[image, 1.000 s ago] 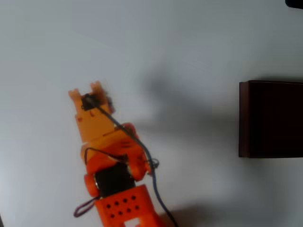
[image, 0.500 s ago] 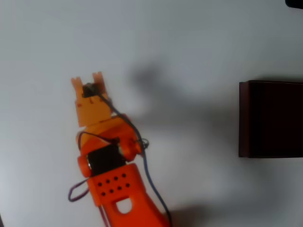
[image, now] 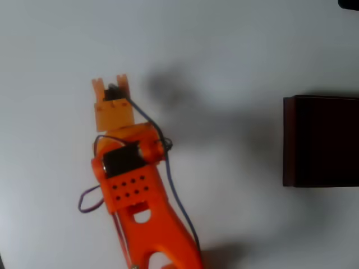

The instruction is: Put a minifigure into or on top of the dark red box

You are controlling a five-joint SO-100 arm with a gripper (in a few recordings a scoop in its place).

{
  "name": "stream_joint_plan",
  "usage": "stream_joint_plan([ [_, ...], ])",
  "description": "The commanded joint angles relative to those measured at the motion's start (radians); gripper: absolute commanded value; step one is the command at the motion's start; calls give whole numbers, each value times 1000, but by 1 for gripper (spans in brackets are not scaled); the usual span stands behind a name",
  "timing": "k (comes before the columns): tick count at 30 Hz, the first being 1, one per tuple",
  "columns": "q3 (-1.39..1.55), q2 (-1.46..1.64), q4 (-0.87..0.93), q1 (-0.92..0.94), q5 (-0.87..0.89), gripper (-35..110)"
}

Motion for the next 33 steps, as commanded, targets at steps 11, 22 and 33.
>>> stream_joint_plan([
  [11, -109, -91, -26, -52, 0, 21],
  [22, -95, -95, -49, -78, 25, 21],
  [33, -80, -115, -83, -84, 29, 21],
])
